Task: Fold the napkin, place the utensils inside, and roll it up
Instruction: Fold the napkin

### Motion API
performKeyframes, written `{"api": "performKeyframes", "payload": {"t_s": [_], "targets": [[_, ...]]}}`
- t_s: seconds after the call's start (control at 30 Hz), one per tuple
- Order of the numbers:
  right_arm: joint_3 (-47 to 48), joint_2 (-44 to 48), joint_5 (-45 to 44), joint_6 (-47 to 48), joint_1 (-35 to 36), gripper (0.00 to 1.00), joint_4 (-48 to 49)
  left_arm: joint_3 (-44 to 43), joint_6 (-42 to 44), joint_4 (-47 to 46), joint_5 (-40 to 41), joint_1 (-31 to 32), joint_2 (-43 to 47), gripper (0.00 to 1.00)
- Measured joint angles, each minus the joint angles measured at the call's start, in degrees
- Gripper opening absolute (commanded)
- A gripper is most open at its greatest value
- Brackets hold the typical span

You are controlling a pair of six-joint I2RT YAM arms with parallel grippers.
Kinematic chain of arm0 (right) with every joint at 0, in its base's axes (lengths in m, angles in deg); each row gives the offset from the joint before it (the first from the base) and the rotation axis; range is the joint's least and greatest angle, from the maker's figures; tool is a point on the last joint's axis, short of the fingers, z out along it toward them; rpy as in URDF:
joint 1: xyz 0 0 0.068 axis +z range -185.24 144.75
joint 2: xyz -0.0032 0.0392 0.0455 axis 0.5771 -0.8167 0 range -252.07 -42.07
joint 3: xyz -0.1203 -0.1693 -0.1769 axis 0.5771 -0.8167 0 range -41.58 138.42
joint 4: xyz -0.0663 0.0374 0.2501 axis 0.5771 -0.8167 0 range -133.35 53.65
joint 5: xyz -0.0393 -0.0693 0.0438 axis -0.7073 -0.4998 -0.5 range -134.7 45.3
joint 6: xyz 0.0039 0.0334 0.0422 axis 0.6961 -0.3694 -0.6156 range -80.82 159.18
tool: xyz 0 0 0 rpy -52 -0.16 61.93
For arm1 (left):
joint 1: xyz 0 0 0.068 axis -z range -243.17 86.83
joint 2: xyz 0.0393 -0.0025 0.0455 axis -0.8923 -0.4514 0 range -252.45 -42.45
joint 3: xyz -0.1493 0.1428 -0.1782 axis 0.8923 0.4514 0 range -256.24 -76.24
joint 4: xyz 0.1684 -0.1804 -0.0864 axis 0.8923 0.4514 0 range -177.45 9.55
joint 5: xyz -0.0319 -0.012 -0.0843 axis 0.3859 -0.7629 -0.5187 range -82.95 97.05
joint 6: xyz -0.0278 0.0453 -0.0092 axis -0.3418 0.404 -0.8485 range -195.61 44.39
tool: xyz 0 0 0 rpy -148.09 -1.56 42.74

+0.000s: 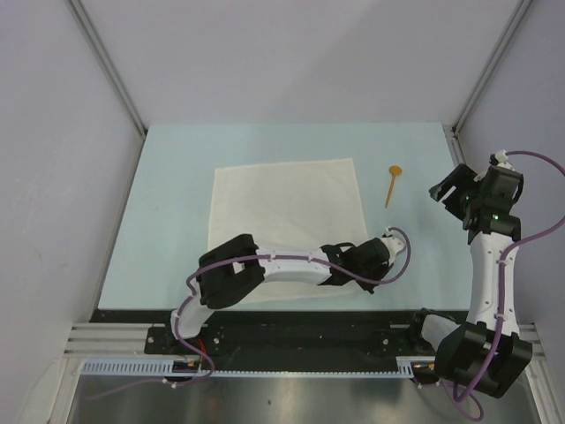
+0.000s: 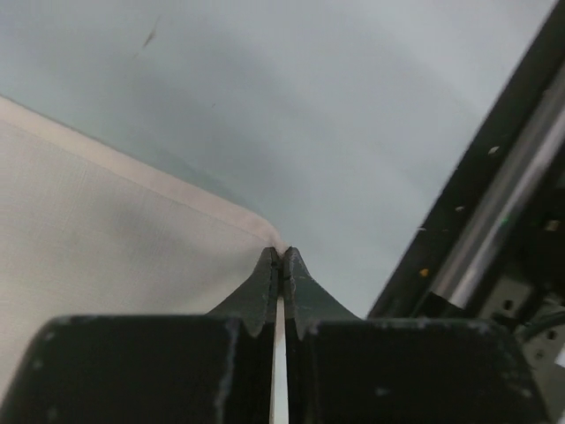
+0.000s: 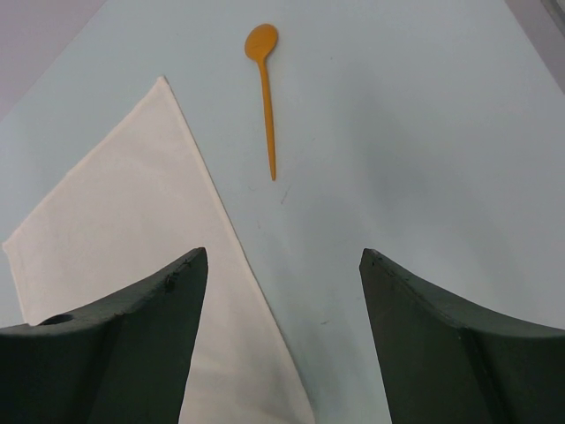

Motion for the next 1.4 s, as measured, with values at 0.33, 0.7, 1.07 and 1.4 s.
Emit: {"api": "performKeyframes", "payload": {"t_s": [0.33,0.7,1.07,1.4], "targets": [[0.1,0.0,-0.6,0.3,-0.1,0.75,-0.1,-2.5,1.1,5.6,-8.7,-13.3,4.8,0.0],[2.4,-1.0,-0.9,1.2,-0.1,0.75,-1.3,-12.0,11.2,19.4,-4.8,-49.4,4.1,0.0],[2.4,-1.5,-1.5,1.3,0.1,0.74,-1.4,-19.5,16.1,22.3,-2.9,-63.9,-5.0,0.0],[2.4,-2.3,-2.1,1.3,1.4,0.74,-1.5,-18.6,16.6,22.4,-1.6,-65.9,-6.1,0.0]]}}
